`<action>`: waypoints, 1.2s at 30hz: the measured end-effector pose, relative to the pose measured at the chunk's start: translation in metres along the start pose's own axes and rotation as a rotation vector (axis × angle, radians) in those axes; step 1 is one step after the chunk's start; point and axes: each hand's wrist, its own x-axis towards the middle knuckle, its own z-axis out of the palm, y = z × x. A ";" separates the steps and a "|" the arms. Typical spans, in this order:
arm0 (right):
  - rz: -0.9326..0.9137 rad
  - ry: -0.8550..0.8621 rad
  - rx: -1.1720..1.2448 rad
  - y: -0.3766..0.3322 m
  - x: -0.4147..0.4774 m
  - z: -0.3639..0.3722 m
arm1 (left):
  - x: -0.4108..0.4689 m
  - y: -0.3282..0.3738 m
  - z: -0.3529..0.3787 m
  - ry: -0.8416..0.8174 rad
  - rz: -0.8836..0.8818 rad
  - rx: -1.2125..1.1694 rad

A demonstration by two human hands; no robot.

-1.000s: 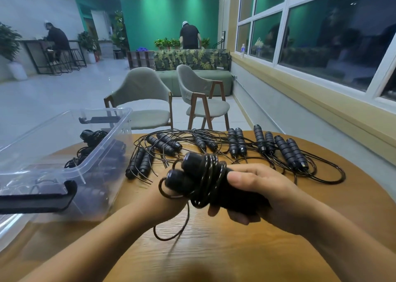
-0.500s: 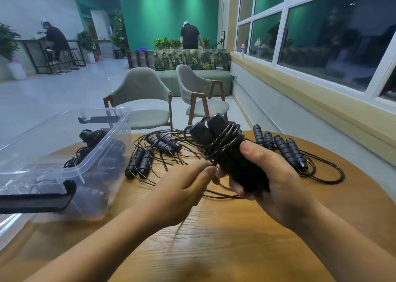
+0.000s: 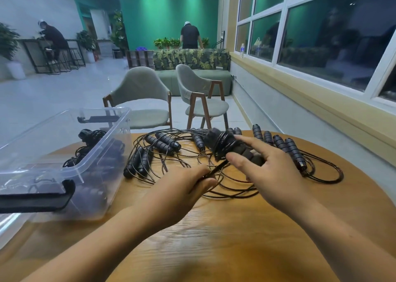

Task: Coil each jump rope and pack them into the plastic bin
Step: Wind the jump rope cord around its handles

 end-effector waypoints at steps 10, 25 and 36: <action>-0.030 -0.323 -0.476 0.005 0.001 0.010 | 0.000 -0.003 -0.008 0.046 0.109 0.141; -0.101 -0.852 -0.343 -0.009 -0.013 0.005 | -0.001 -0.009 -0.030 -0.027 0.282 0.030; 0.022 -0.981 0.395 -0.026 -0.008 -0.016 | 0.014 -0.005 -0.037 -0.017 0.117 -0.150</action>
